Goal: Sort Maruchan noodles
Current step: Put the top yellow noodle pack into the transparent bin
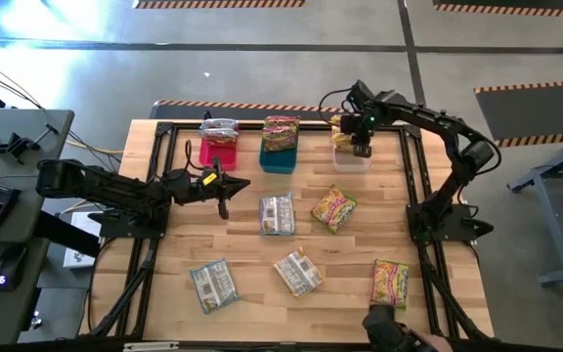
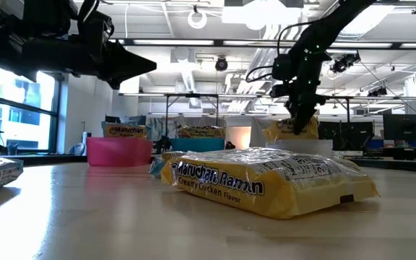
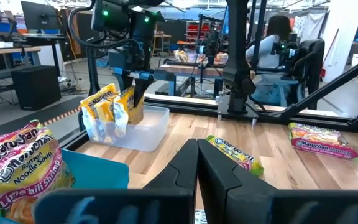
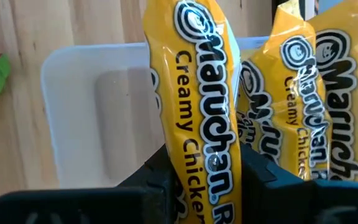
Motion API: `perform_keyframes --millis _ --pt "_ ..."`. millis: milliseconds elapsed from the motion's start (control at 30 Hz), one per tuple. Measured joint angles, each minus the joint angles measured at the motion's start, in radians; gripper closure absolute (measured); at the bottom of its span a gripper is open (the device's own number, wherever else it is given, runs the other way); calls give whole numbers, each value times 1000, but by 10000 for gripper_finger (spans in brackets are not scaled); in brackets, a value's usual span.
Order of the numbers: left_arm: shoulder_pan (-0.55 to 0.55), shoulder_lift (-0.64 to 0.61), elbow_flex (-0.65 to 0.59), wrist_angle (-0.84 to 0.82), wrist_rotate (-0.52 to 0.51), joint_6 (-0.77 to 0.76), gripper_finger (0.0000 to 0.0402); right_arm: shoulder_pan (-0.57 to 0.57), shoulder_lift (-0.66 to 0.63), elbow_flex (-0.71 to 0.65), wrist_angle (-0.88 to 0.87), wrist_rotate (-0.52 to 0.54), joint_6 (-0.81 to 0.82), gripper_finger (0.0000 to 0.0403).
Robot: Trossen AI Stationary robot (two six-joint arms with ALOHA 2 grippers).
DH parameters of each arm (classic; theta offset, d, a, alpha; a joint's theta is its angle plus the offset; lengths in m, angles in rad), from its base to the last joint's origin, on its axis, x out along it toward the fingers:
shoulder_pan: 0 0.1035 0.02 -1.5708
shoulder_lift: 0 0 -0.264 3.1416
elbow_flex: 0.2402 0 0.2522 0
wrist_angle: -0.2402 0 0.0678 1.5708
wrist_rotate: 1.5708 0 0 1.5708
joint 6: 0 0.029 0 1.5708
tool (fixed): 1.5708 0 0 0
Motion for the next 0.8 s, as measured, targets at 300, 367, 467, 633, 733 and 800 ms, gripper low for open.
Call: perform_keyframes --millis 300,367,467,633,733,800 --pt "0 0 0 0 0 0 401 7 0 -59 90 23 23 276" --pt "0 0 0 0 0 0 401 17 0 -59 92 65 28 255" --pt "0 0 0 -1 0 1 401 36 0 -59 93 134 29 223" --pt "0 0 0 -21 -10 5 401 67 0 -59 92 155 35 188" --pt "0 0 0 -51 -38 0 401 79 1 -58 90 180 44 180" --pt "0 0 0 -70 -52 1 401 81 0 -48 84 193 48 179"
